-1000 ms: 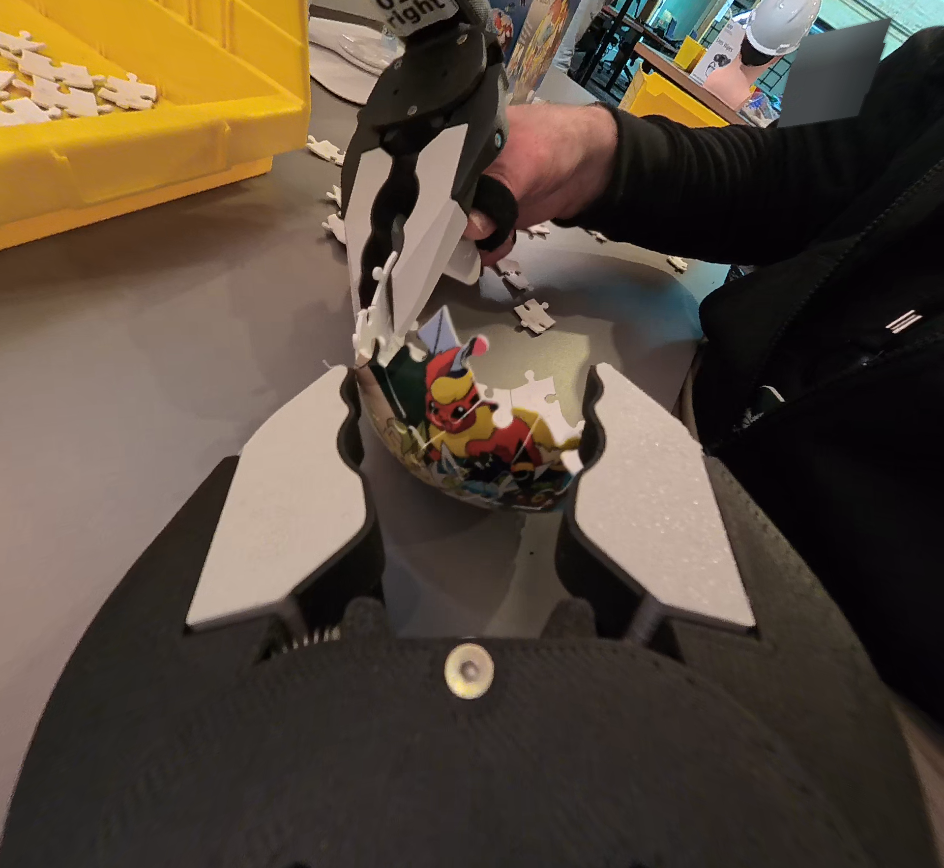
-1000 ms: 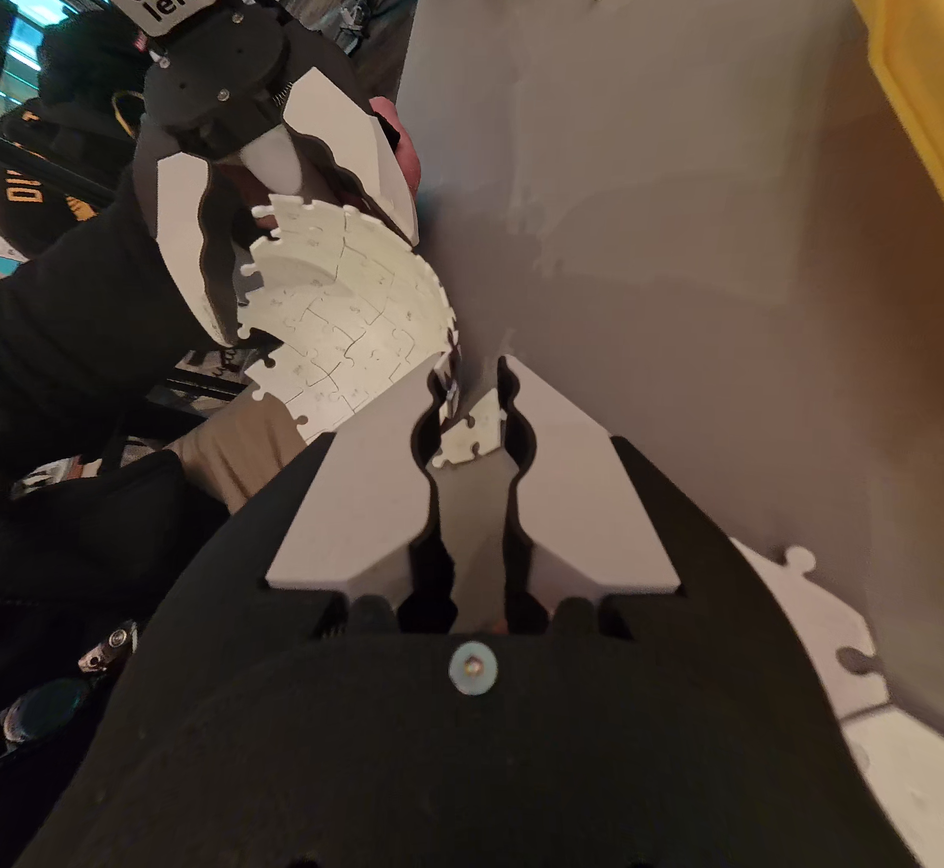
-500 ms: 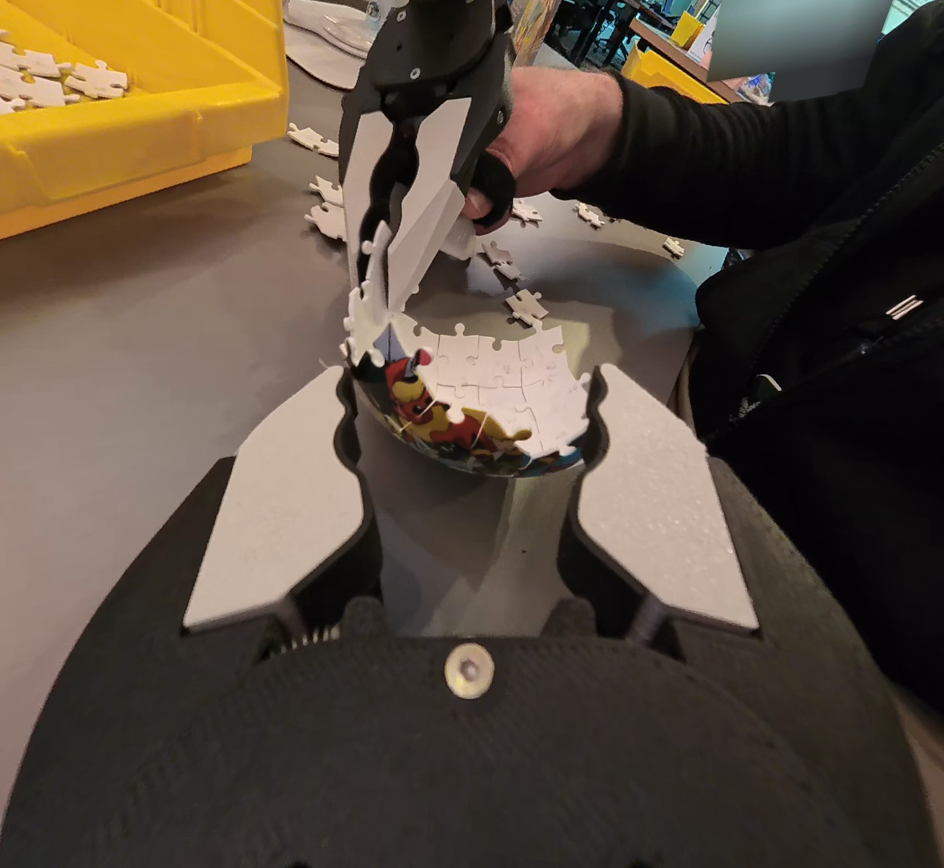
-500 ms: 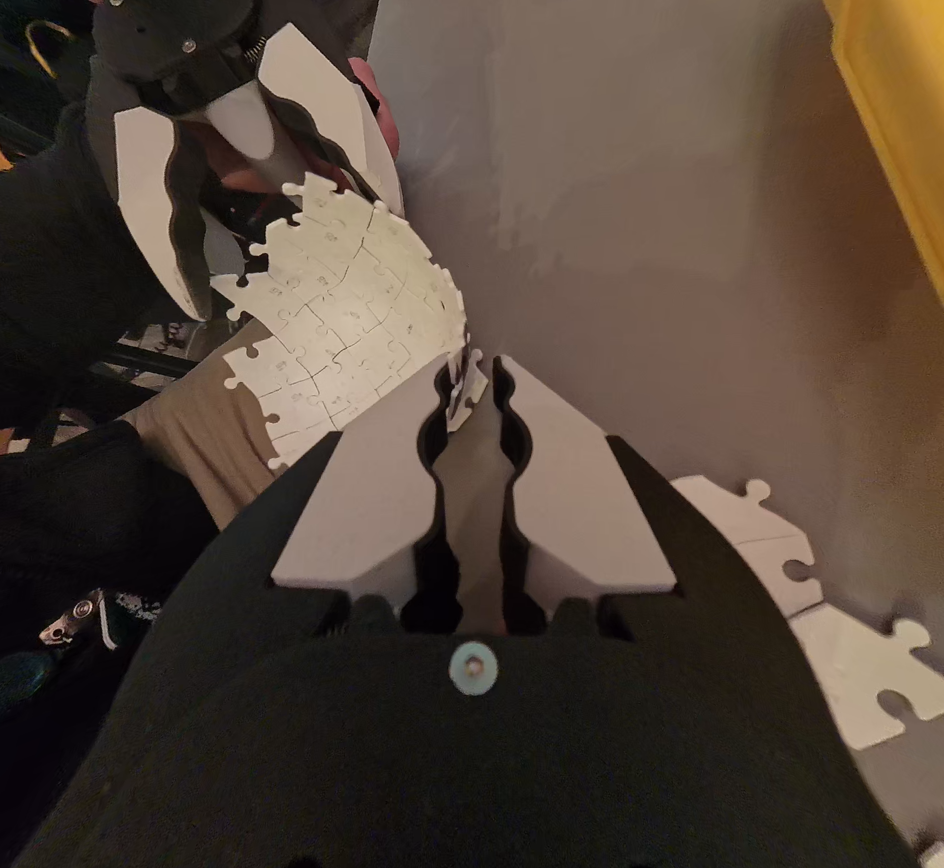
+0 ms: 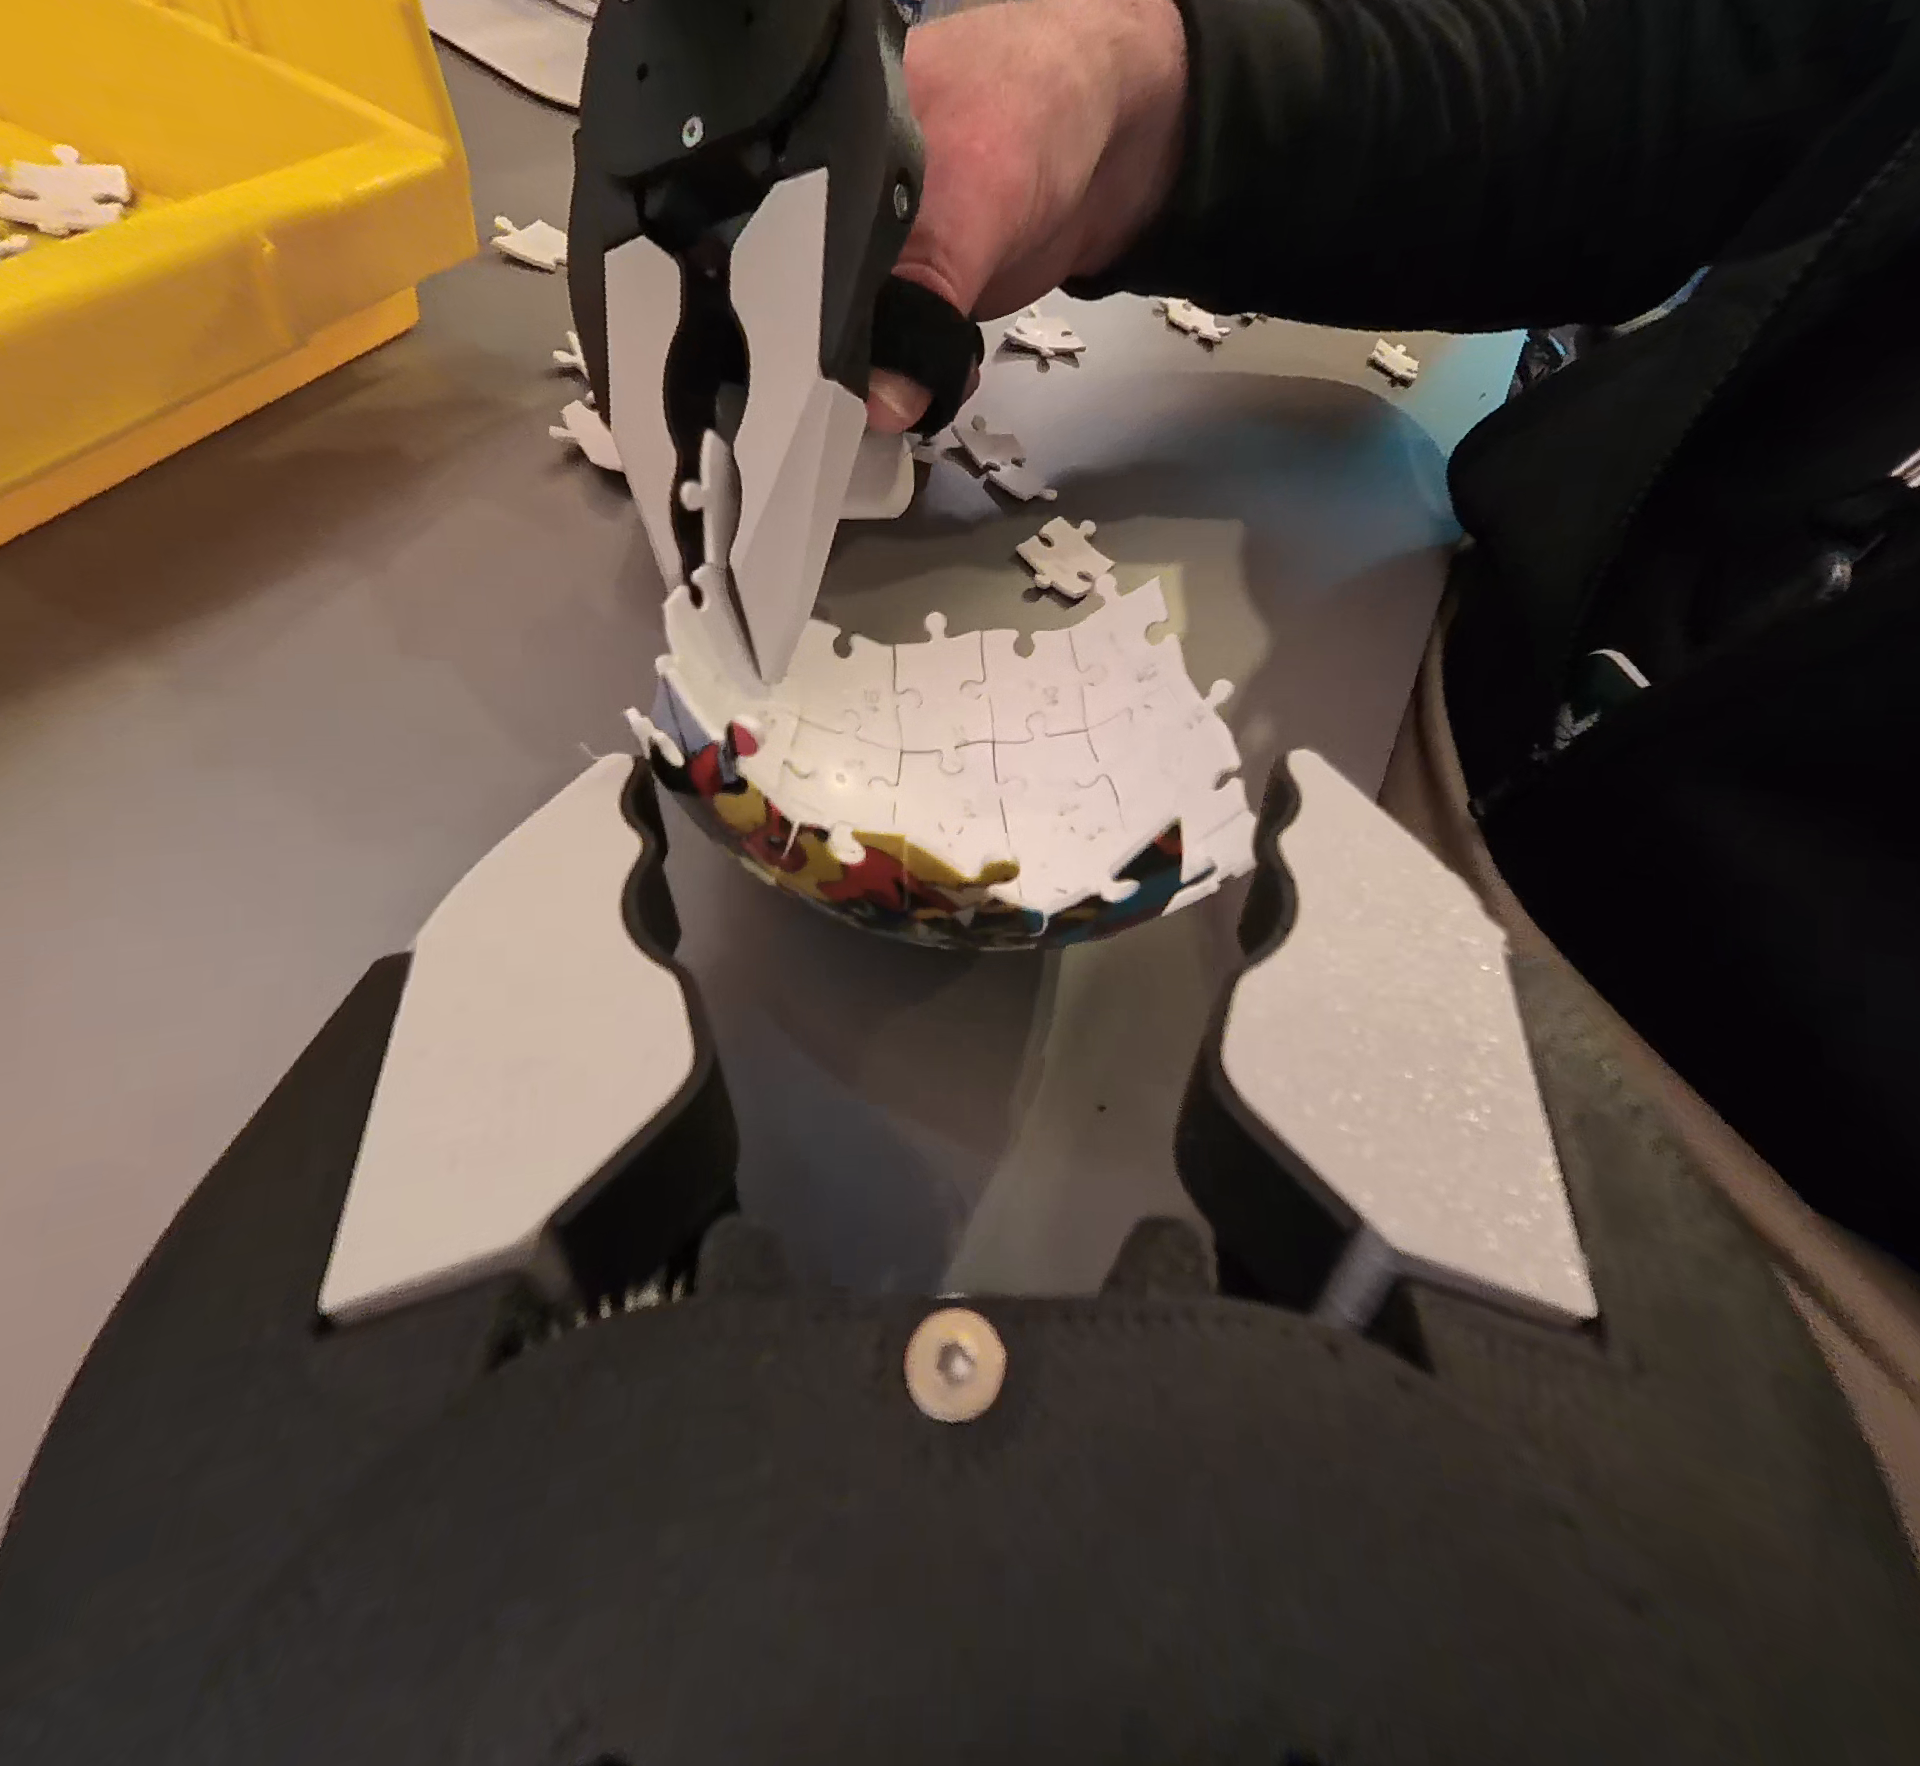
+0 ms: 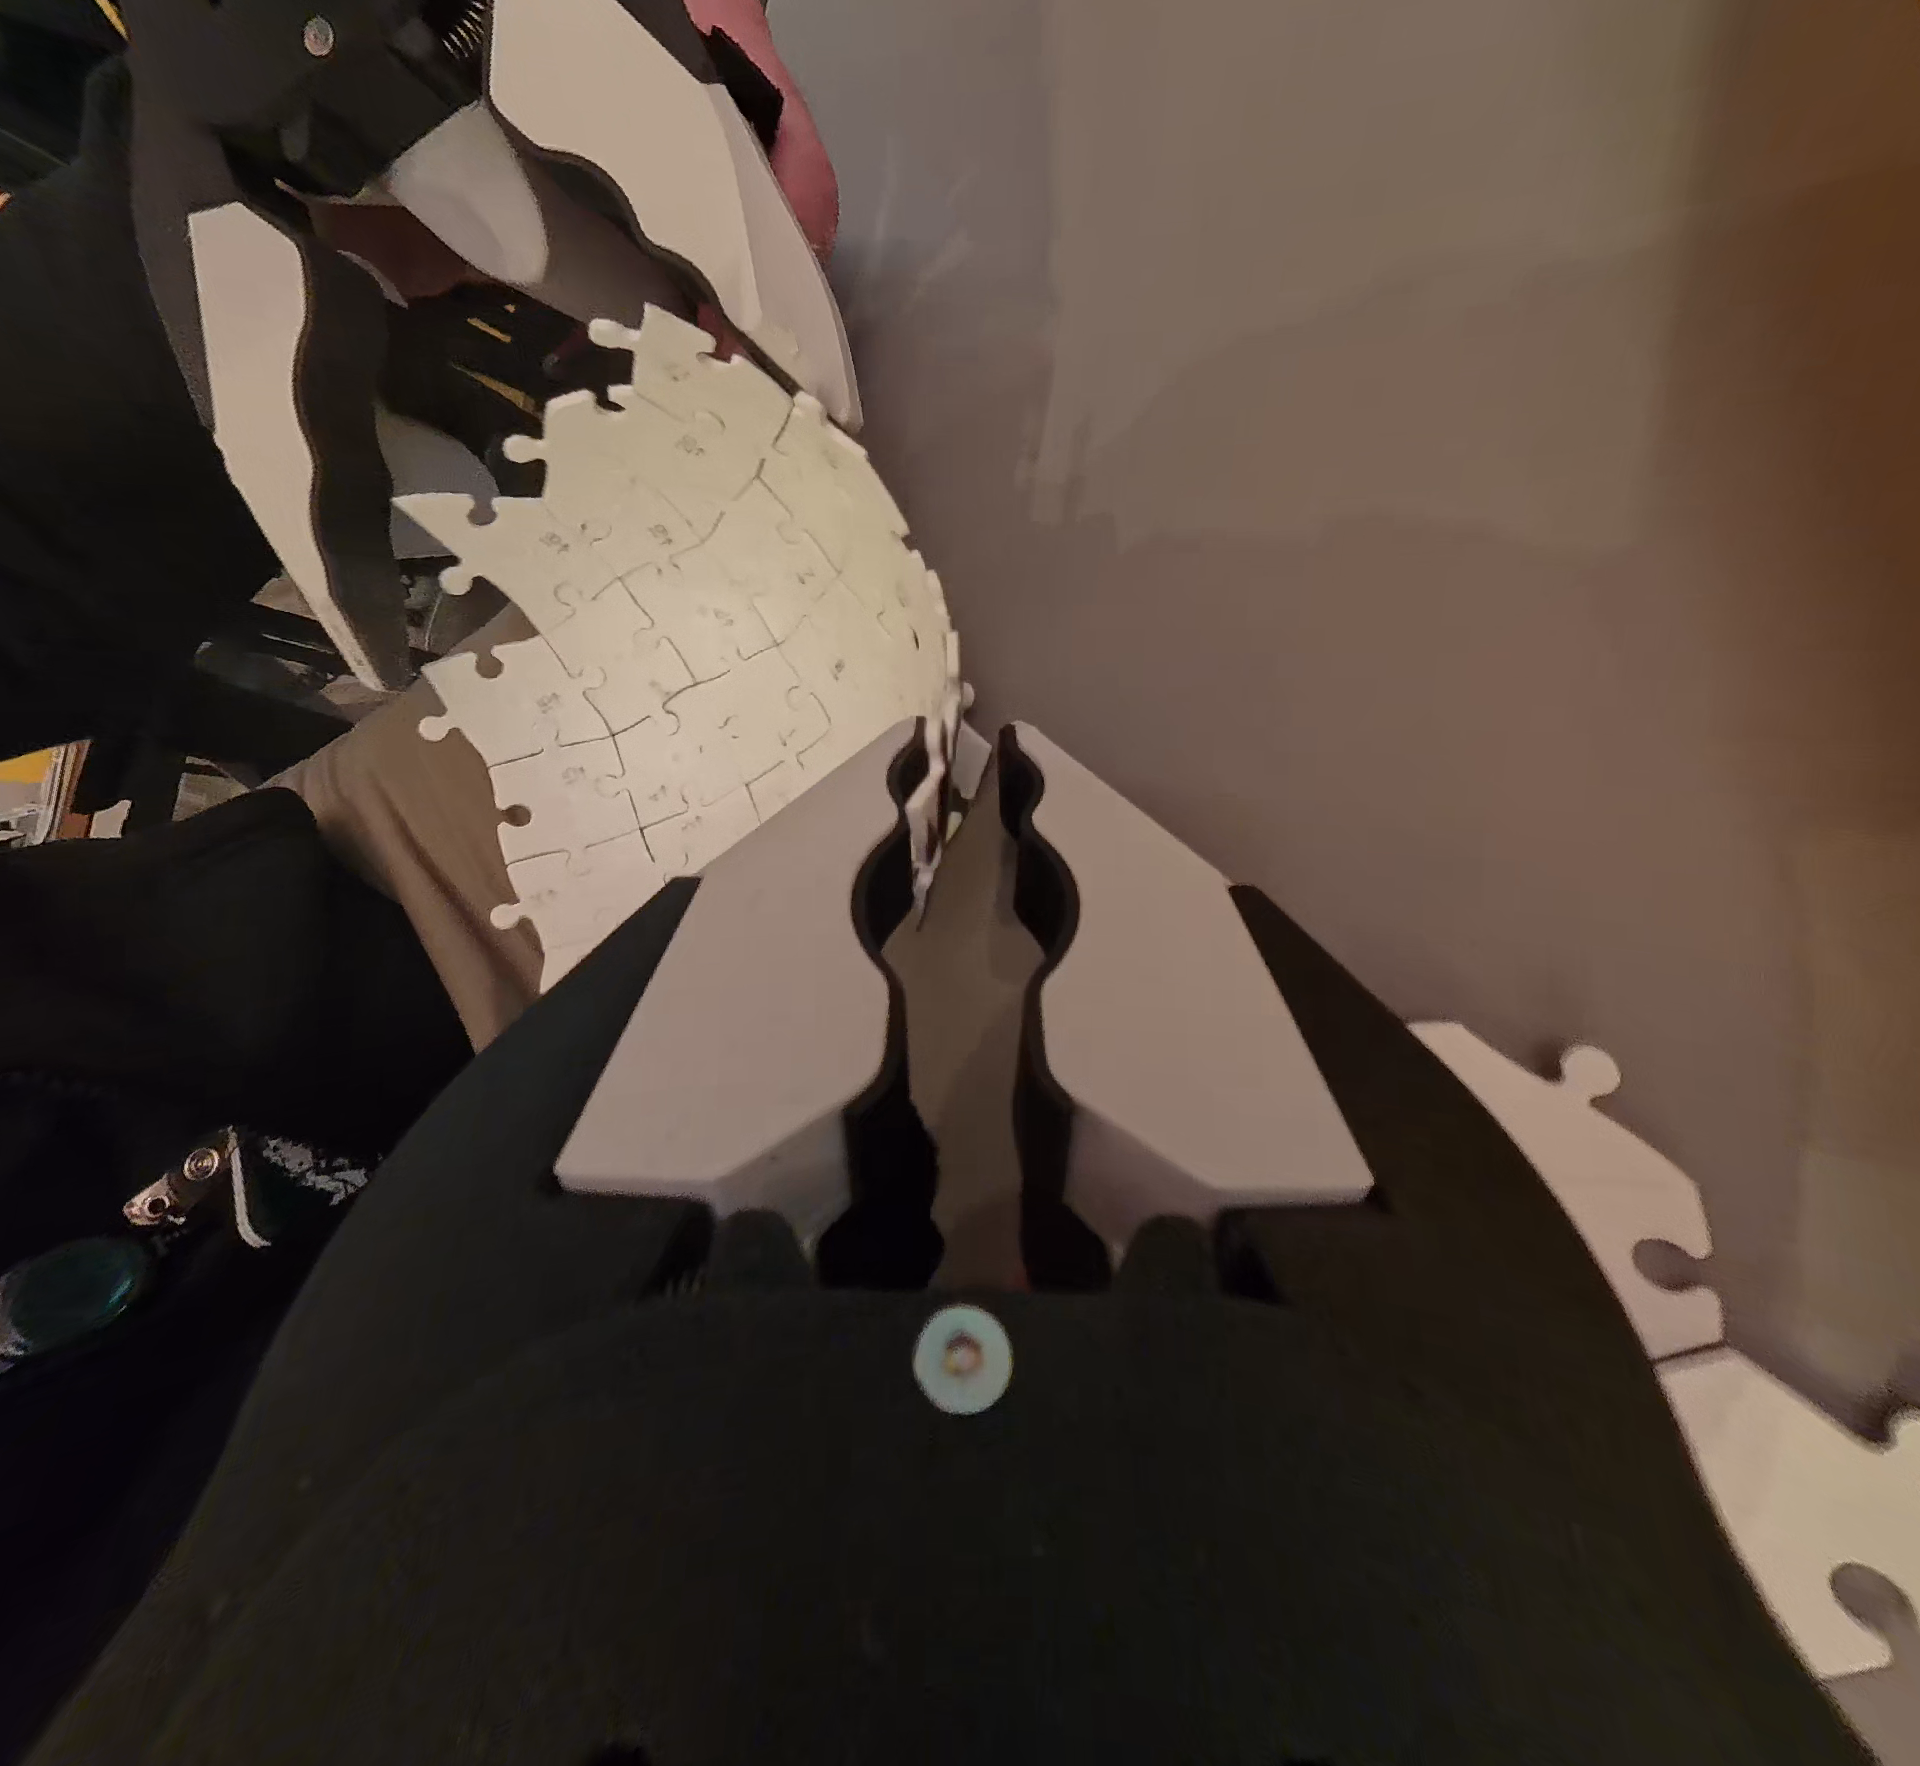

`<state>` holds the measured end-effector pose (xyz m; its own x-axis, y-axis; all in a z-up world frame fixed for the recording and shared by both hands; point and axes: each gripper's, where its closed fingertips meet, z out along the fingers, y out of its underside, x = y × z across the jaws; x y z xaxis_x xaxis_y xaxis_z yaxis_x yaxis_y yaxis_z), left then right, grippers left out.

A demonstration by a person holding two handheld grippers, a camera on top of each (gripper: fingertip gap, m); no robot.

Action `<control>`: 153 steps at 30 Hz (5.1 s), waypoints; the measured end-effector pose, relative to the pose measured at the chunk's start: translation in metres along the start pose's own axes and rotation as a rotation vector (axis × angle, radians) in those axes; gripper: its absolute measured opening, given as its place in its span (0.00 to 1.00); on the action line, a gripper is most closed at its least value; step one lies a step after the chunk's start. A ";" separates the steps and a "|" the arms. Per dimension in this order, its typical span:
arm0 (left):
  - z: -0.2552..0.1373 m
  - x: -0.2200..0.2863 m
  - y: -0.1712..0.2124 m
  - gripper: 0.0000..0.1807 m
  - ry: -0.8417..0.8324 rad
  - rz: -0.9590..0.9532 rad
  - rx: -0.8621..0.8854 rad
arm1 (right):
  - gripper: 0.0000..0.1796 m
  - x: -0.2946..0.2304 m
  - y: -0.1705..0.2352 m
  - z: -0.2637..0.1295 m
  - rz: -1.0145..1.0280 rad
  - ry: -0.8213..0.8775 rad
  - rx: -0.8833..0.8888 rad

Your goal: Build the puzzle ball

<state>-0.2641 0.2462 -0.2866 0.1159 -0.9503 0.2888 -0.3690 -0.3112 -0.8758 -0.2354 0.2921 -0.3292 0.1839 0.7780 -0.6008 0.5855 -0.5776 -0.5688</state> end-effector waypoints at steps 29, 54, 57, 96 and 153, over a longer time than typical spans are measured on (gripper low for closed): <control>0.005 0.002 -0.002 0.51 -0.024 0.027 -0.009 | 0.25 -0.007 0.012 -0.052 -0.072 0.231 0.062; 0.004 0.009 -0.006 0.48 -0.206 -0.166 0.003 | 0.01 -0.047 0.037 -0.002 0.179 0.109 0.171; 0.000 0.005 -0.008 0.47 -0.238 -0.180 -0.031 | 0.00 -0.048 0.037 0.002 0.162 0.110 0.166; -0.031 -0.025 0.023 0.02 -0.314 -0.329 -0.929 | 0.00 -0.045 -0.011 0.025 0.044 0.163 0.256; -0.028 -0.018 0.040 0.02 -0.176 -0.382 -0.946 | 0.00 -0.046 -0.021 0.028 -0.048 0.189 0.289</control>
<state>-0.3070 0.2509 -0.3163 0.4824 -0.8000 0.3567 -0.8444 -0.5331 -0.0537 -0.2785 0.2615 -0.3056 0.3201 0.8226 -0.4700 0.3546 -0.5641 -0.7457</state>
